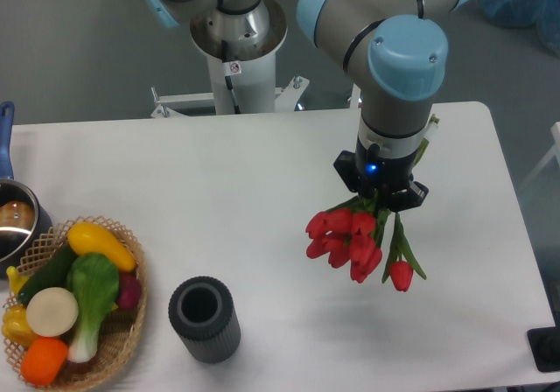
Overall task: Insert the flowers into the vase
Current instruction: 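Hold the red tulip bunch in the gripper above the table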
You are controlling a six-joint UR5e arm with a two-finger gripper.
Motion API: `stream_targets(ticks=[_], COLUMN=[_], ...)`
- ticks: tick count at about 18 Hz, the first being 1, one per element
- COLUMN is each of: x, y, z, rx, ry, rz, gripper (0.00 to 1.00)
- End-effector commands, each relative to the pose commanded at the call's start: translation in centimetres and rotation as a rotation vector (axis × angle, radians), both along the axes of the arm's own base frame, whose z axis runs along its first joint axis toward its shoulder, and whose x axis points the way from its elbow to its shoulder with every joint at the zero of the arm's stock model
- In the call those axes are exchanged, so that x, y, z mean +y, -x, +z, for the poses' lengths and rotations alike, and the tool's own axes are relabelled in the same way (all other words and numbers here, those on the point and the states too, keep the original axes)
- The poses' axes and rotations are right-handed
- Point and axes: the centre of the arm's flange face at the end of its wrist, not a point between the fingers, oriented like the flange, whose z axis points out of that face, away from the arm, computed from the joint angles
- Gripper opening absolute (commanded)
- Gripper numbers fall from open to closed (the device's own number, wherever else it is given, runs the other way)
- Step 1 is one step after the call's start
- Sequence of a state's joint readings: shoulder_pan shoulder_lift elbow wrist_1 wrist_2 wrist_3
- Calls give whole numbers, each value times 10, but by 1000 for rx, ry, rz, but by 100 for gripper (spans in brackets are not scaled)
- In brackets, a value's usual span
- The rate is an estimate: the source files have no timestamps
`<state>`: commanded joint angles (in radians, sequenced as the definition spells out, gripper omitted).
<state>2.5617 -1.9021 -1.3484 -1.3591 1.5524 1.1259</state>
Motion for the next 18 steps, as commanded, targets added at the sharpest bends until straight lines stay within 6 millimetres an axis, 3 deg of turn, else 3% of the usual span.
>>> stream_targets(ticks=[12, 18], x=[12, 20], y=[-5, -23], z=[16, 57], rx=[-67, -148], ry=[-168, -422], rz=[-17, 3], gripper=[1, 0])
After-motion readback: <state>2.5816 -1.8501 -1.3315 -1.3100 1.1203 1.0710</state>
